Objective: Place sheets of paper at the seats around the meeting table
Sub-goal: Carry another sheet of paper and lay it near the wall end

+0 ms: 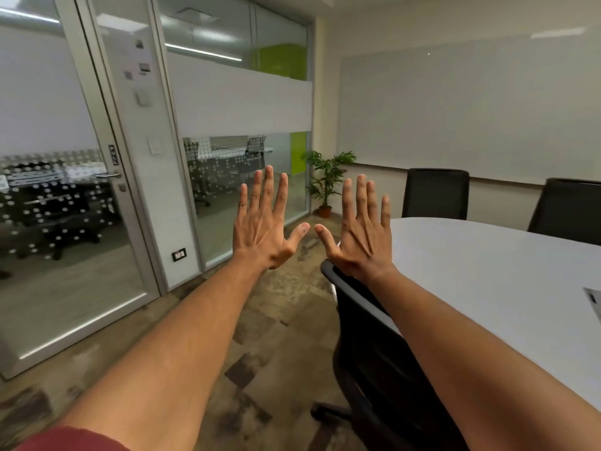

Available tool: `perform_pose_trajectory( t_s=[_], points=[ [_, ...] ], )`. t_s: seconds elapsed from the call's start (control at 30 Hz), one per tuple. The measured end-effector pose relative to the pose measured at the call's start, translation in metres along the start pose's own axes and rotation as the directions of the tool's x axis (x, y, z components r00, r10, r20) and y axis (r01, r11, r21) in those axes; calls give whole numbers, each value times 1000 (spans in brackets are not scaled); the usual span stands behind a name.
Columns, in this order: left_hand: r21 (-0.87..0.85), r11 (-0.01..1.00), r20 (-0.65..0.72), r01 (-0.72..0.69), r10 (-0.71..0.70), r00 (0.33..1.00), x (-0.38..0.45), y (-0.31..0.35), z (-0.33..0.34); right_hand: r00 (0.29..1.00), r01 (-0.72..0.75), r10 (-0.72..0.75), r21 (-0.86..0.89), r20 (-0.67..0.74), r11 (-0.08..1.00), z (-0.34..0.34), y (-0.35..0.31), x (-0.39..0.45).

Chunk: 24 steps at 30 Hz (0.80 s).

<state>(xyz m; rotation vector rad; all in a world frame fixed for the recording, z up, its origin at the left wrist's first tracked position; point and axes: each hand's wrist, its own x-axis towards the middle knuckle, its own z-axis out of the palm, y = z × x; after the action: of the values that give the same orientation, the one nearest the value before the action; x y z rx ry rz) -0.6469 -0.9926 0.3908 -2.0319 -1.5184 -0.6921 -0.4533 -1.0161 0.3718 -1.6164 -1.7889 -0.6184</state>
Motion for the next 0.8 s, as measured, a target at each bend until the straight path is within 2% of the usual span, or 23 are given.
perform_pose_trajectory(
  t_s=[0.17, 0.33, 0.57, 0.8],
  points=[
    [-18, 1000, -1, -16, 16, 1000, 16, -72, 27, 1000, -11, 12, -24, 6, 1000, 48, -59, 32],
    [-48, 999, 35, -6, 8, 999, 38, -116, 68, 1000, -9, 10, -60, 16, 998, 93, -83, 69],
    [-57, 998, 45, -20, 22, 999, 100, -151, 151, 1000, -17, 18, -97, 13, 995, 179, -78, 129],
    [-73, 997, 57, -38, 42, 997, 200, -175, 242, 997, -66, 69, -87, 29, 994, 274, -50, 219]
  ],
)
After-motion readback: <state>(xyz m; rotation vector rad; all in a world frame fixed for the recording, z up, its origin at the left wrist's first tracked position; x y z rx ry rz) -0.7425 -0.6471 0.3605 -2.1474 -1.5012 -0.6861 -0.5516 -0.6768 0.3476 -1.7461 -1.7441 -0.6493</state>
